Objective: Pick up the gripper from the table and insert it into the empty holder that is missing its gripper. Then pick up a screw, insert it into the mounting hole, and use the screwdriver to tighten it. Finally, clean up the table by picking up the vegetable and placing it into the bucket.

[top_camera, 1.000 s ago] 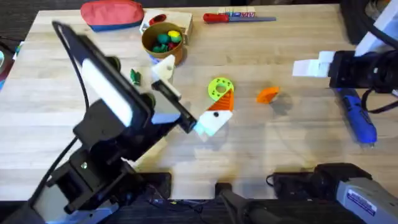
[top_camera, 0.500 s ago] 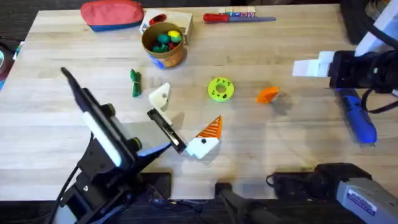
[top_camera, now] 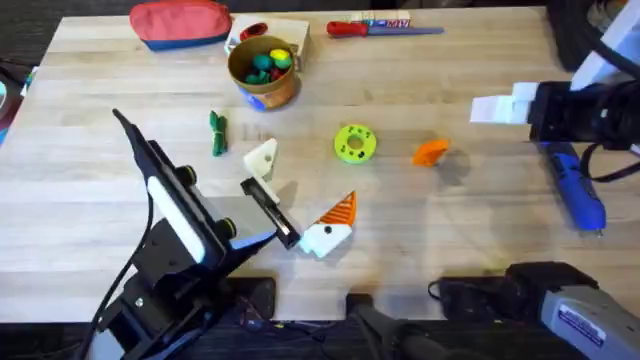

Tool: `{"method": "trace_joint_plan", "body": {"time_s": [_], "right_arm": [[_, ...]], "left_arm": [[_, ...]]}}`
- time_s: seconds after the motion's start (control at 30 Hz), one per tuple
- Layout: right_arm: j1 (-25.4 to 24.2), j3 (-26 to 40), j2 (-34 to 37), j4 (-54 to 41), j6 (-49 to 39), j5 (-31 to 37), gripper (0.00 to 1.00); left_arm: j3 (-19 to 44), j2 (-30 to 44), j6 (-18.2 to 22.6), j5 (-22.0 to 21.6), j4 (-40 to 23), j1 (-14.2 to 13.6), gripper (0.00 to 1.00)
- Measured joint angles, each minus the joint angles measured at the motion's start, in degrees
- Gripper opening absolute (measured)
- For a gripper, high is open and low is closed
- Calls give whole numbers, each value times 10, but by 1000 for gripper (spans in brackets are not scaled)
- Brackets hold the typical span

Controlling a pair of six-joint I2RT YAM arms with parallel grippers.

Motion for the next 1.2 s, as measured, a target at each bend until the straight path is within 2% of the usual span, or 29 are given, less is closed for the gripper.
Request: {"method": "trace_joint_plan", "body": {"time_s": [0.7, 0.87, 0.97, 1.2], "right_arm": [[0, 0, 0, -3, 2, -1, 991], [0, 1, 5, 7, 6, -55, 991], [17, 4, 27, 3, -23, -82, 991], [108, 42, 114, -50, -152, -92, 991]], "left_arm": [[0, 0, 0, 2, 0, 0, 989], [0, 0, -10, 27, 4, 0, 988], [0, 0, -38, 51, 5, 0, 987], [0, 0, -86, 78, 7, 0, 988]]}}
